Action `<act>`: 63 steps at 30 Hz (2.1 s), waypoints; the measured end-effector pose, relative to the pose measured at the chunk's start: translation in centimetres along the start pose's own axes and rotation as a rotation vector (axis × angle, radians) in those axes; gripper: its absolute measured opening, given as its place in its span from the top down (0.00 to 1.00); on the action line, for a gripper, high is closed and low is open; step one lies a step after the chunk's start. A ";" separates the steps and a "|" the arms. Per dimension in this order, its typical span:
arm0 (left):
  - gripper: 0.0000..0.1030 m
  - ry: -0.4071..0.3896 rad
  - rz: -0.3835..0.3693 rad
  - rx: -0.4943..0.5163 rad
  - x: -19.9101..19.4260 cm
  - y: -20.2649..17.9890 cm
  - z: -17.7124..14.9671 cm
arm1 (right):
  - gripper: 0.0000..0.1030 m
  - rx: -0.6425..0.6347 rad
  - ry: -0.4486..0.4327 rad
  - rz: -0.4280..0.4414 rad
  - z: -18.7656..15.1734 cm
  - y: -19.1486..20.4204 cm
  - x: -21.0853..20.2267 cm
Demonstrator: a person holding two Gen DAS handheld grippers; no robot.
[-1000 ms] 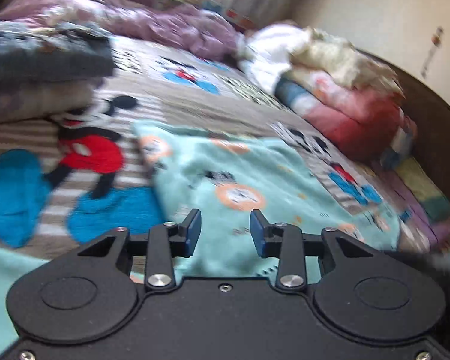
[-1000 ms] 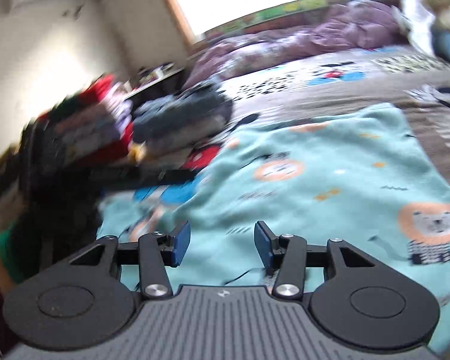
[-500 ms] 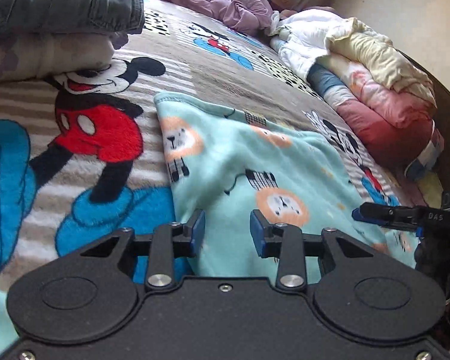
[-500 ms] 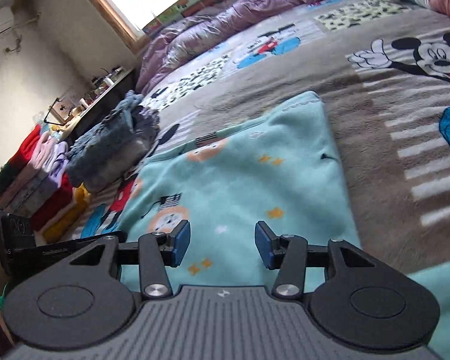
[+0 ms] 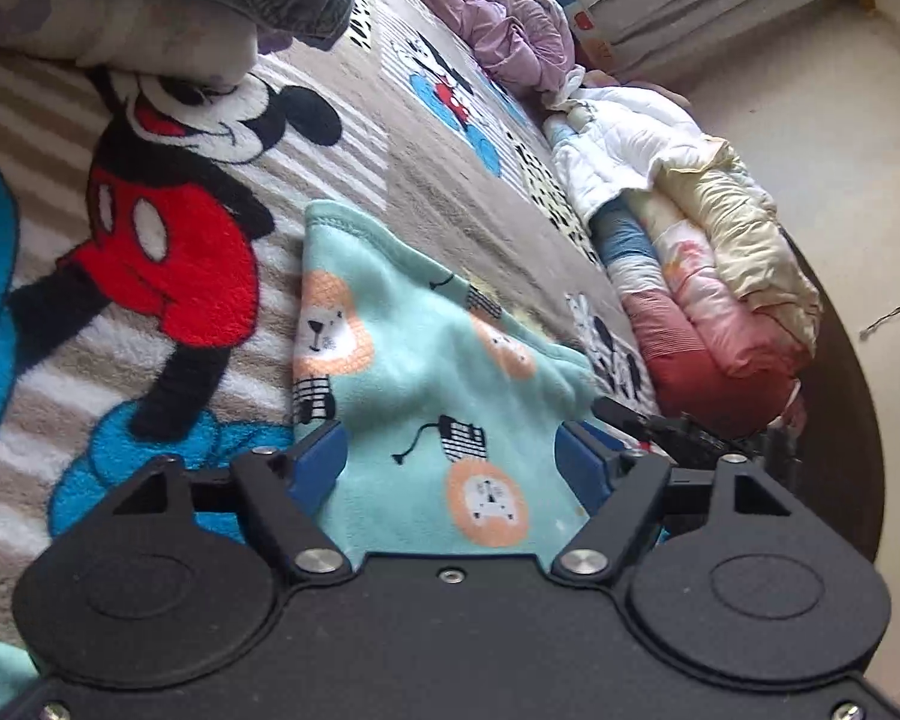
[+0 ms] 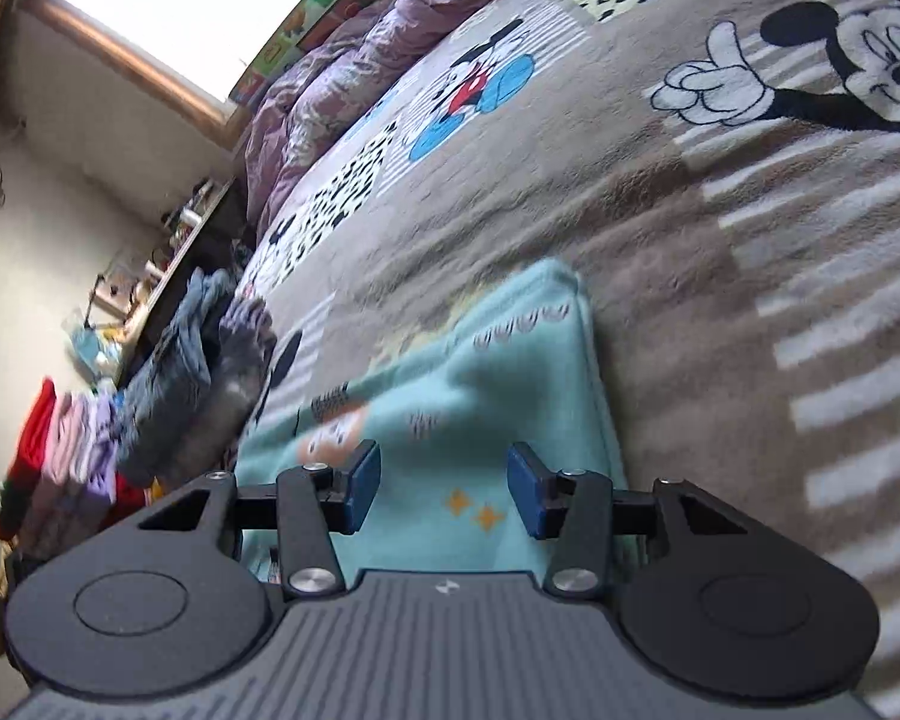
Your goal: Fold clothes
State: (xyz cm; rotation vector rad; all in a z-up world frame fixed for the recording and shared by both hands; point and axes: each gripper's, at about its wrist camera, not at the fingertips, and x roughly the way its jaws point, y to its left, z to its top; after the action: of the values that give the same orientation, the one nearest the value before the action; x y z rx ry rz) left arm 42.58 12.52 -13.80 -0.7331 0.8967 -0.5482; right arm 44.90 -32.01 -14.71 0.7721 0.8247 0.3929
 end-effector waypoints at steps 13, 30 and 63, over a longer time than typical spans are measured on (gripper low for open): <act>0.26 0.027 -0.028 -0.264 5.3 3.9 7.4 | 0.56 0.335 -0.096 0.163 3.8 -6.4 2.0; 0.27 -0.076 -0.136 -0.238 6.1 0.3 7.2 | 0.63 0.138 -0.160 0.140 4.4 -2.6 1.2; 0.91 -0.110 0.117 0.838 -5.3 -8.6 -1.3 | 0.88 -0.639 -0.154 0.137 -1.2 3.8 -10.4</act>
State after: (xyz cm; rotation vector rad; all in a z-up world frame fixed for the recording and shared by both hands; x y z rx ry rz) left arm 37.70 10.31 -5.12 0.0506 0.5230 -0.7005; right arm 37.35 -35.01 -7.14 0.2563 0.4572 0.6691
